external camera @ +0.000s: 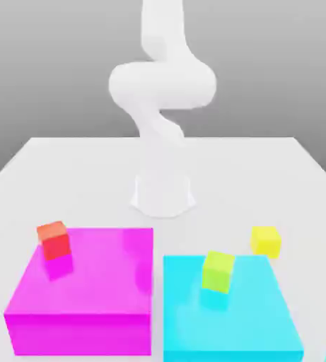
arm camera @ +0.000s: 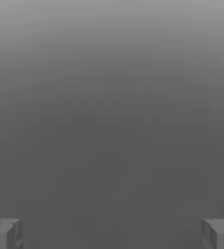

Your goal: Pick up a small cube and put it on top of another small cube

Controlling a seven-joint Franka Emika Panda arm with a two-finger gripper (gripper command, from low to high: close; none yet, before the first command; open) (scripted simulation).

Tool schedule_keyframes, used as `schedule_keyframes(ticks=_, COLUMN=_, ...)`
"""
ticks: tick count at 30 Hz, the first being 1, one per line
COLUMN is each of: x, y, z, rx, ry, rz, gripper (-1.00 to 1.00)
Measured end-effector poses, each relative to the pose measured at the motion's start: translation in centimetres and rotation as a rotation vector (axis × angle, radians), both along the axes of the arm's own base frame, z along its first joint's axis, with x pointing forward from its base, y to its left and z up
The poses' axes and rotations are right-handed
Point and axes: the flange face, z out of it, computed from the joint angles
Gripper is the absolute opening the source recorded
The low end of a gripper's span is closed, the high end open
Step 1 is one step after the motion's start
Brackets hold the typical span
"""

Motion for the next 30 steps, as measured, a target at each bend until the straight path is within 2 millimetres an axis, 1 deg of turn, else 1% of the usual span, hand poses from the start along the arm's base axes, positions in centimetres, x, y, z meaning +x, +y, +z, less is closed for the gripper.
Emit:
schedule_keyframes(ticks=2, x=1.4, y=3.6, z=-4.9, rx=0.018, ry=0.073, rz=0.021, gripper=0.00)
schedule_keyframes(ticks=4, x=1.9, y=7.0, z=-9.9, rx=0.032, ry=0.146, rz=0.037, gripper=0.00)
schedule_keyframes(ticks=6, x=1.7, y=10.0, z=-14.9, rx=0.041, ry=0.220, rz=0.049, gripper=0.00)
schedule_keyframes(ticks=9, x=-0.1, y=13.9, z=-22.5, rx=0.044, ry=0.333, rz=0.059, gripper=0.00)
schedule_keyframes(ticks=11, x=-2.3, y=16.0, z=-27.5, rx=0.039, ry=0.411, rz=0.060, gripper=0.00)
schedule_keyframes(ticks=13, x=-5.2, y=17.7, z=-32.6, rx=0.026, ry=0.492, rz=0.058, gripper=0.00)
schedule_keyframes(ticks=17, x=-12.9, y=19.6, z=-42.9, rx=-0.027, ry=0.660, rz=0.040, gripper=0.00)
schedule_keyframes(ticks=18, x=-14.4, y=19.9, z=-45.0, rx=-0.041, ry=0.688, rz=0.034, gripper=0.00)
schedule_keyframes(ticks=19, x=-15.2, y=20.1, z=-46.1, rx=-0.047, ry=0.702, rz=0.031, gripper=0.00)
schedule_keyframes(ticks=21, x=-15.7, y=20.3, z=-47.2, rx=-0.050, ry=0.711, rz=0.028, gripper=0.00)
schedule_keyframes(ticks=30, x=-15.8, y=20.8, z=-50.1, rx=-0.045, ry=0.710, rz=0.028, gripper=0.00)
